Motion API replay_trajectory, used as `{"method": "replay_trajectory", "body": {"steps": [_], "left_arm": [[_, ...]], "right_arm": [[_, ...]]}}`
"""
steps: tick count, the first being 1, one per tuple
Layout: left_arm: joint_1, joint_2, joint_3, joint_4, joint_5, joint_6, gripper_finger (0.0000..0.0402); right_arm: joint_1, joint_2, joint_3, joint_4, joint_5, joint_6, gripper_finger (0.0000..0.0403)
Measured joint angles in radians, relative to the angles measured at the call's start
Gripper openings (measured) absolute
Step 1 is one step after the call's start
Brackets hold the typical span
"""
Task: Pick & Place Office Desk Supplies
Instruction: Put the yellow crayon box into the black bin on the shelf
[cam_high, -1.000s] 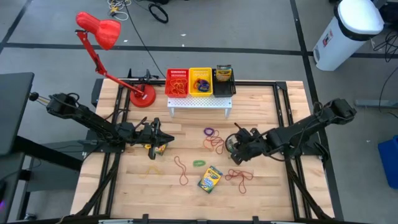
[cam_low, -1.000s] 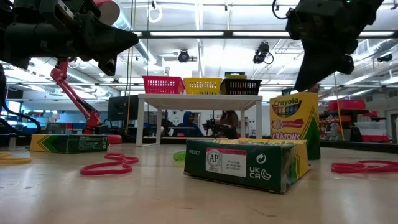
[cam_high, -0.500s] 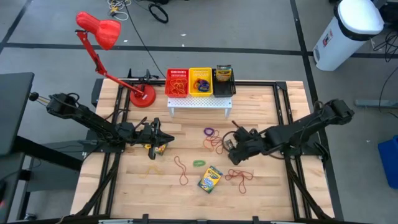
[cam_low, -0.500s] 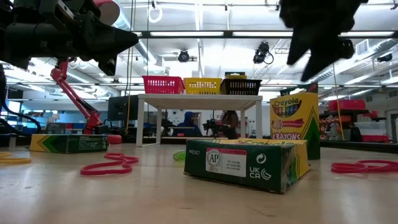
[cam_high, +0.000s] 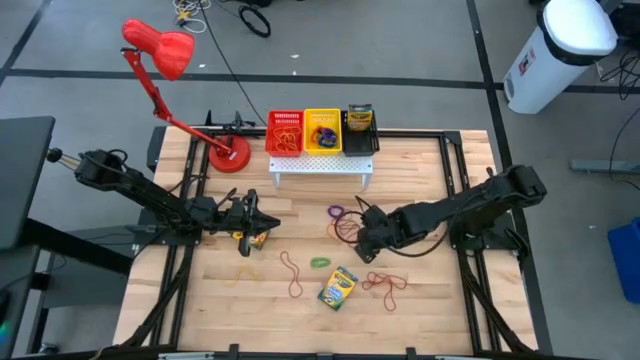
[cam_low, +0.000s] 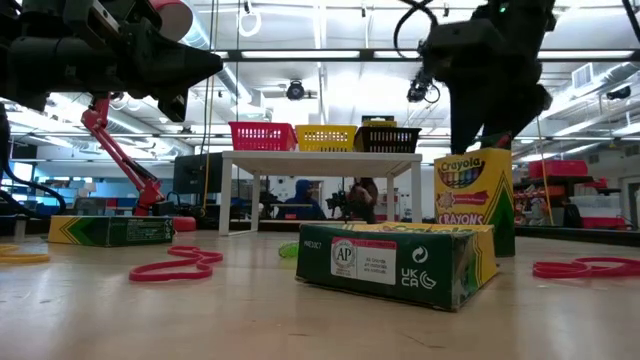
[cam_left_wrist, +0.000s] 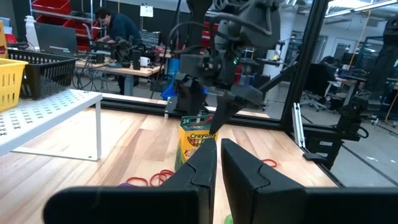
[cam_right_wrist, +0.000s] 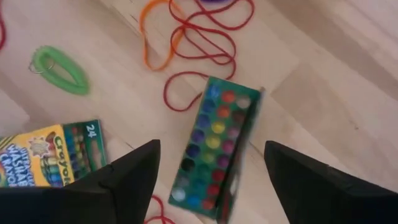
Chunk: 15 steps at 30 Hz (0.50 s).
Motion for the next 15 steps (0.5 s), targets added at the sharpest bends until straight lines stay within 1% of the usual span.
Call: {"method": "replay_trajectory", "body": {"steps": [4,6,10,15], "left_arm": [[0.000,0.000,0.000,-0.001,0.000,0.000,0.0029],[0.000,0.000,0.000,-0.001,0.000,0.000,0.0029],[0.000,0.000,0.000,-0.002,0.000,0.000,0.0029],[0.000,0.000,0.000,-0.002,0.000,0.000,0.0029]], "right_arm": [[-0.007,0.028,-0.001,0.051,-0.007,-0.001,0.0275],[-0.016,0.042,-0.001,0.063,-0.010,-0.004,0.0259],[-0.039,0.079,-0.001,0.074,-0.059,-0.023,0.0224],[-0.064,0.095,-0.002,0.094,-0.069,-0.051,0.0185]]}}
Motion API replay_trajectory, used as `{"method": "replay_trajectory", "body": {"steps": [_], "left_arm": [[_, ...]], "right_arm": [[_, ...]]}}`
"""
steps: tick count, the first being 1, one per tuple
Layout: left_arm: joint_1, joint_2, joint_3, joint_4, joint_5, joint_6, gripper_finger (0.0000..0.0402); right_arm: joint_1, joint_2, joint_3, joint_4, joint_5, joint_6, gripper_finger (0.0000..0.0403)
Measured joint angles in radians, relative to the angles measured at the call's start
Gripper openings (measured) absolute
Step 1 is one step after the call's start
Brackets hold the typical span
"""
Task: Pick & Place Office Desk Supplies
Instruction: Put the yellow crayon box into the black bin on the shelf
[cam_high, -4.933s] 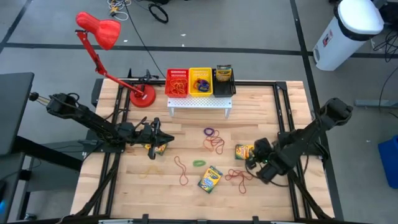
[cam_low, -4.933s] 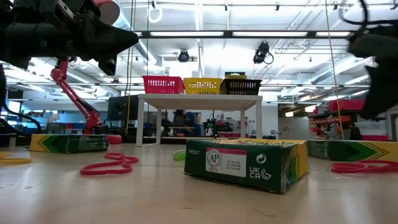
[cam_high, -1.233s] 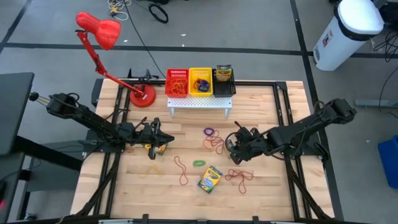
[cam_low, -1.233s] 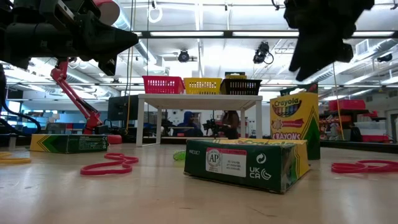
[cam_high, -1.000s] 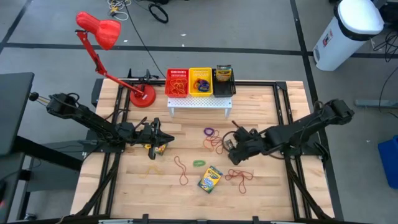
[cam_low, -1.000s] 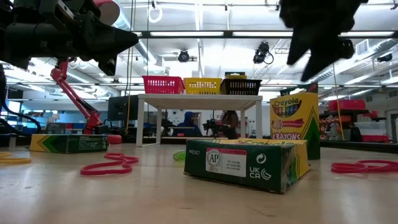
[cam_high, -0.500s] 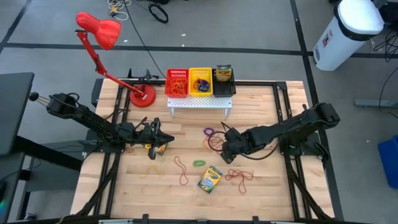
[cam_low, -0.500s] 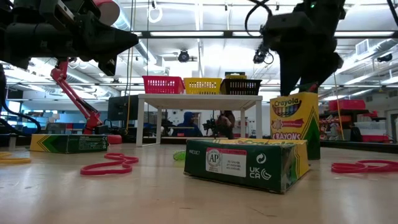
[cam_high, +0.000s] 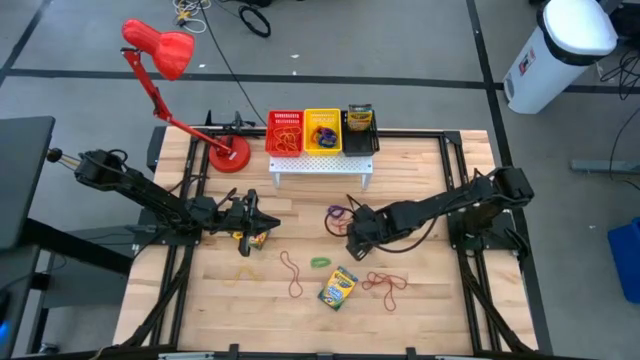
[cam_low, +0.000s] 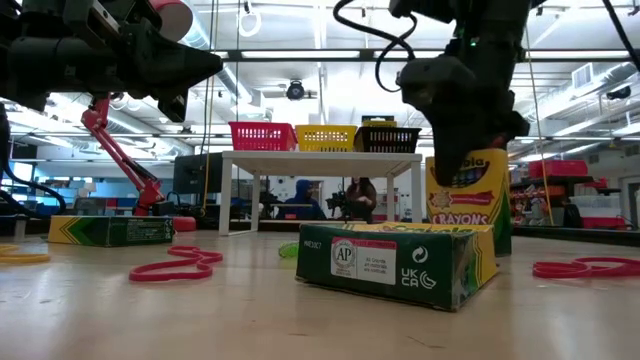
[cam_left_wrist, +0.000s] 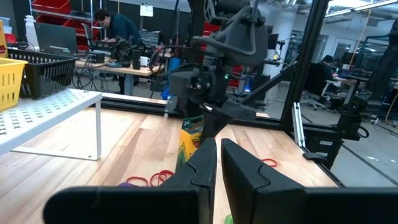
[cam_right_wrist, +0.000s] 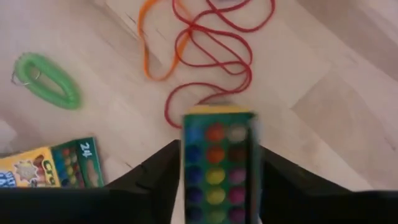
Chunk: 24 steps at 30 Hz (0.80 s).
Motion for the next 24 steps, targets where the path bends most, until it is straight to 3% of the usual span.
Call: {"method": "replay_trajectory", "body": {"steps": [8,13,20,24], "left_arm": [[0.000,0.000,0.000,0.000,0.000,0.000,0.0029],[0.000,0.000,0.000,-0.001,0.000,0.000,0.0029],[0.000,0.000,0.000,0.000,0.000,0.000,0.0029],[0.000,0.000,0.000,-0.001,0.000,0.000,0.0029]], "right_arm": [[0.000,-0.005,0.050,-0.028,-0.005,-0.102,0.0116],[-0.001,-0.010,0.122,-0.098,-0.016,-0.183,0.0116],[-0.051,-0.010,0.413,-0.354,-0.026,-0.429,0.0119],[-0.160,-0.011,0.636,-0.516,0.049,-0.631,0.0114]]}}
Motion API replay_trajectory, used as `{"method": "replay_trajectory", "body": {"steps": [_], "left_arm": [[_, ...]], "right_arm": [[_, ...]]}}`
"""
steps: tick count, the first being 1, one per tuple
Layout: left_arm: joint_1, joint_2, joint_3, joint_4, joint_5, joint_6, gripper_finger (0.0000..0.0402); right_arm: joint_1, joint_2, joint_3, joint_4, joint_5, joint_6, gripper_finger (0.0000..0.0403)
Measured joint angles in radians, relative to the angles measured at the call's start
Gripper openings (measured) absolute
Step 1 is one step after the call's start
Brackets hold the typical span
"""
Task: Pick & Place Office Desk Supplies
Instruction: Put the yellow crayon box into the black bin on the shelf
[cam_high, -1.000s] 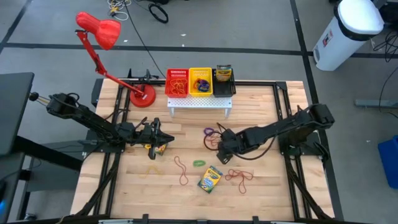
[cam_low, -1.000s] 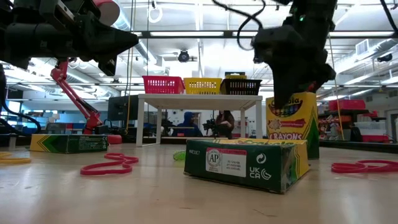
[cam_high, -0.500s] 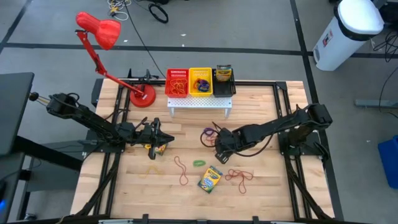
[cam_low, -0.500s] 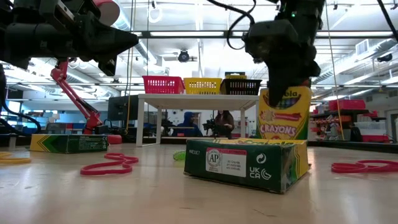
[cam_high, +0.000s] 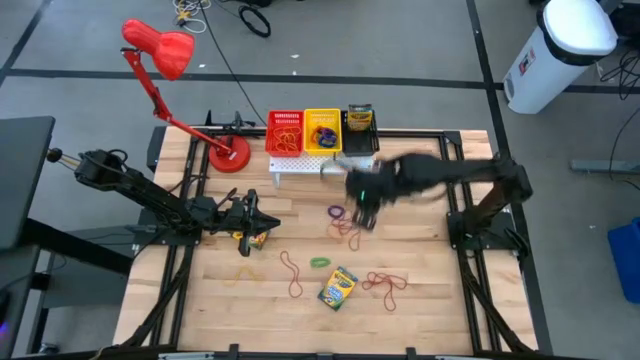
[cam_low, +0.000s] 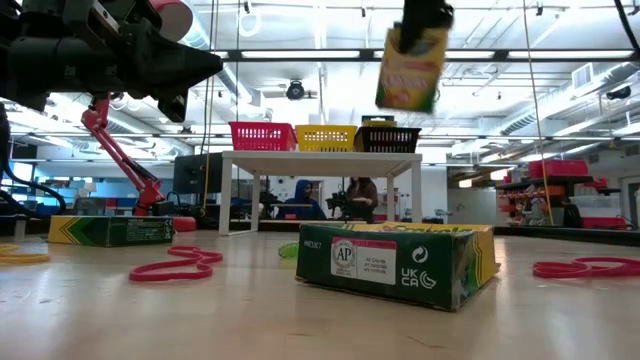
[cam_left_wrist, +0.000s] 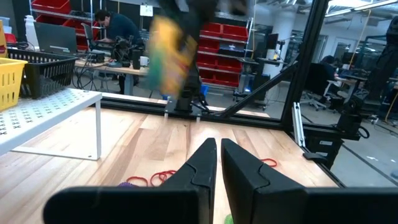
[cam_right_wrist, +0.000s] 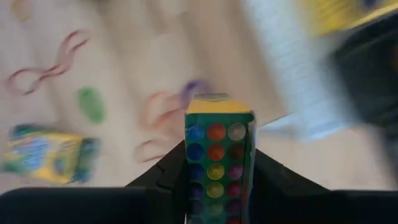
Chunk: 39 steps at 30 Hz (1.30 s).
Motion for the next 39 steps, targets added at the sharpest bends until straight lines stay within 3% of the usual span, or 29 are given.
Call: {"method": "replay_trajectory", "body": {"steps": [8,14,26,39], "left_arm": [[0.000,0.000,0.000,0.000,0.000,0.000,0.0029],[0.000,0.000,0.000,0.000,0.000,0.000,0.0029],[0.000,0.000,0.000,0.000,0.000,0.000,0.0029],[0.000,0.000,0.000,0.000,0.000,0.000,0.0029]], "right_arm": [[-0.330,0.005,0.303,-0.048,0.051,-0.498,0.0121],[-0.533,0.069,0.338,-0.019,-0.095,-0.764,0.0118],[-0.571,0.198,0.338,0.009,-0.132,-0.951,0.0118],[-0.577,0.223,0.338,-0.014,-0.130,-1.043,0.0118]]}}
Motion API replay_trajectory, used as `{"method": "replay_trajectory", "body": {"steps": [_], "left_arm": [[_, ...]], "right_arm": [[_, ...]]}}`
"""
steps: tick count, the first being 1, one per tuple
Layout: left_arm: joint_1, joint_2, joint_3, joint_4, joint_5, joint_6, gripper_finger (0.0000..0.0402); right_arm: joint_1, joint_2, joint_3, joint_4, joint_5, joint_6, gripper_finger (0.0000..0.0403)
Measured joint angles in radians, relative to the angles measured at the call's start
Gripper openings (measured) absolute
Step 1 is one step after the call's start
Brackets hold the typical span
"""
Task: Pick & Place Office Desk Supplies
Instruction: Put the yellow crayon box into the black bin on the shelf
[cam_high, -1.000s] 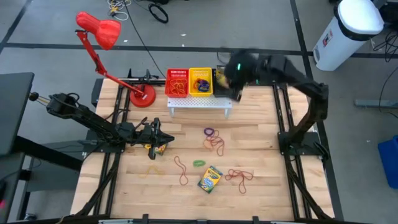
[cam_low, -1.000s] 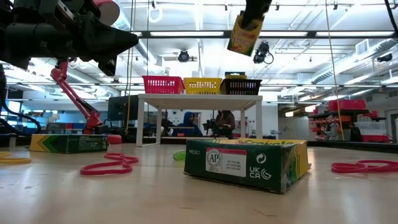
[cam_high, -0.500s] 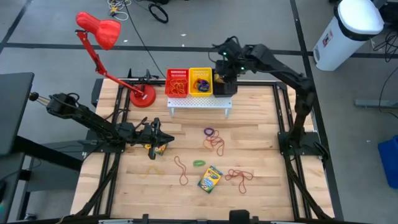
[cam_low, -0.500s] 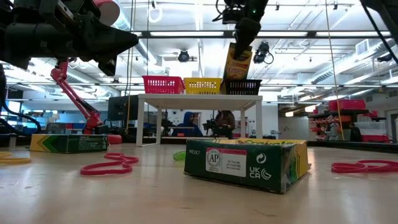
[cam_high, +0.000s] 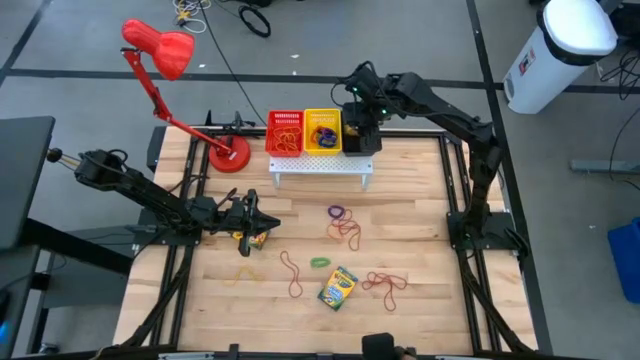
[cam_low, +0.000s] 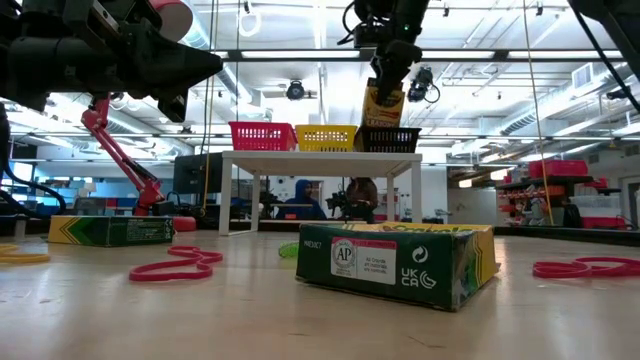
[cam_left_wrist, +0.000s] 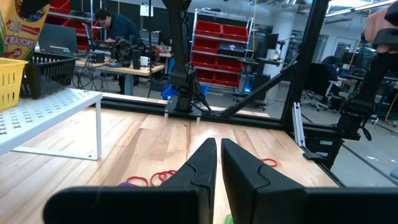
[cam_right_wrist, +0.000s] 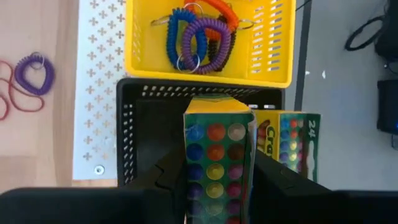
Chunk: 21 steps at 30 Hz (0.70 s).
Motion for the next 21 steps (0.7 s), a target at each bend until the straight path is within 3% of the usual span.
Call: {"method": "replay_trajectory", "body": {"steps": [21], "left_arm": [[0.000,0.000,0.000,0.000,0.000,0.000,0.0029]], "right_arm": [[-0.008,0.000,-0.101,0.057,0.025,-0.048,0.0127]]}}
